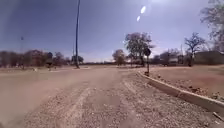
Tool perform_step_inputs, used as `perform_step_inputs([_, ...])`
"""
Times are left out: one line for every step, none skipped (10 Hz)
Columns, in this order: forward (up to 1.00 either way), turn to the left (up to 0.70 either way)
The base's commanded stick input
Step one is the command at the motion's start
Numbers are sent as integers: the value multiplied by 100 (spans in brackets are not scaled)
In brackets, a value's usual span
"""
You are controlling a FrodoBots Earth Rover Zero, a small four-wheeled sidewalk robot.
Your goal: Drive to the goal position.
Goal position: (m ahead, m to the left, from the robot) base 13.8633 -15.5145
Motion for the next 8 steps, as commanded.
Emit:
perform_step_inputs([100, 0])
perform_step_inputs([100, 0])
perform_step_inputs([100, 0])
perform_step_inputs([100, 0])
perform_step_inputs([100, 0])
perform_step_inputs([100, 0])
perform_step_inputs([100, 0])
perform_step_inputs([100, 0])
